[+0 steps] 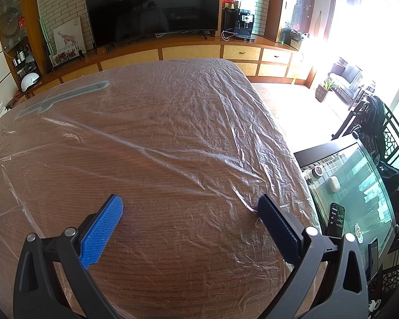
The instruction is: Collect trash
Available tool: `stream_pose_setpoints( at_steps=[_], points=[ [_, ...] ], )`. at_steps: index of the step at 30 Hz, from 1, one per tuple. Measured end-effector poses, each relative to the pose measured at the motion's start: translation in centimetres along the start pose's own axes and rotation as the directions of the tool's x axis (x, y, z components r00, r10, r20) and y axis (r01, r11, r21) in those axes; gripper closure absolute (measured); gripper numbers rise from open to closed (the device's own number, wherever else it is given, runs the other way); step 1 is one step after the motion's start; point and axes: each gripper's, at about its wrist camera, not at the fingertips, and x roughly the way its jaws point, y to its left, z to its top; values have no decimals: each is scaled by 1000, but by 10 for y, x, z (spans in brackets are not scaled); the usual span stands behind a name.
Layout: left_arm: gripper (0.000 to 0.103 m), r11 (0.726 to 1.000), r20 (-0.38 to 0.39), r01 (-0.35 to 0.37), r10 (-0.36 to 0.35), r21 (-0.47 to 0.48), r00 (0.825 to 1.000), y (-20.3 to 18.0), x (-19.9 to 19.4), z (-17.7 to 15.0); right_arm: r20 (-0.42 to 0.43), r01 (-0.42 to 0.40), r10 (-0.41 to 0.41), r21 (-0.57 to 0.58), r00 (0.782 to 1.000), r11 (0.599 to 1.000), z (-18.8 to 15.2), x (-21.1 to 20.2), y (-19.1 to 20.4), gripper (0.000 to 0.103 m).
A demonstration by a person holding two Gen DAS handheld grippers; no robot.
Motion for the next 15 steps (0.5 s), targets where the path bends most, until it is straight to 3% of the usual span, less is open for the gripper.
stream_pose_setpoints(
  at_steps=[15],
  points=[
    [1, 1000, 0, -2, 2, 0, 1000, 0, 0, -1, 0, 0, 0, 0, 1000, 1000, 0, 0, 0, 4]
  ],
)
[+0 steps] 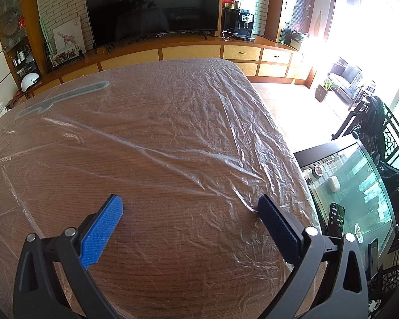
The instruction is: Collect trash
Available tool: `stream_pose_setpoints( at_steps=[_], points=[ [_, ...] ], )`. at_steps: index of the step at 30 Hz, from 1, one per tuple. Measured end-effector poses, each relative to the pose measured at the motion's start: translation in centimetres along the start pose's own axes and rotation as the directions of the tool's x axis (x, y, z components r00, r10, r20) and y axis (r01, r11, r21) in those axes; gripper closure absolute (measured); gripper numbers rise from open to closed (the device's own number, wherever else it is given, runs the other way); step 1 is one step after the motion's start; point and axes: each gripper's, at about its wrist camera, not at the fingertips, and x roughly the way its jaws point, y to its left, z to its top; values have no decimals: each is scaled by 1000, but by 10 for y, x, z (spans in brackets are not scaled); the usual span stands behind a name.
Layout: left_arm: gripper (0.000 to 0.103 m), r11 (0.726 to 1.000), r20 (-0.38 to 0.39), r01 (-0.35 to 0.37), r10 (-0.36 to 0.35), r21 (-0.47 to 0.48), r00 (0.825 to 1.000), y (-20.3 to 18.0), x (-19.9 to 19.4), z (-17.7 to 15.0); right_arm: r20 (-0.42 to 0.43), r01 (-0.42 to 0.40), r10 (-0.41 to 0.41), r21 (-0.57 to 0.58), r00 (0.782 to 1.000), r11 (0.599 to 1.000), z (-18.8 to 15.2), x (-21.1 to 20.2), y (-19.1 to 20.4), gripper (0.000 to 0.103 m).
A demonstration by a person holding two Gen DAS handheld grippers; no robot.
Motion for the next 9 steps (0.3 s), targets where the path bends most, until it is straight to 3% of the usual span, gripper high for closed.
stream_pose_setpoints(
  at_steps=[9],
  points=[
    [1, 1000, 0, 0, 0, 0, 1000, 2, -1, 0, 0, 0, 0, 0, 1000, 1000, 0, 0, 0, 4]
  ],
)
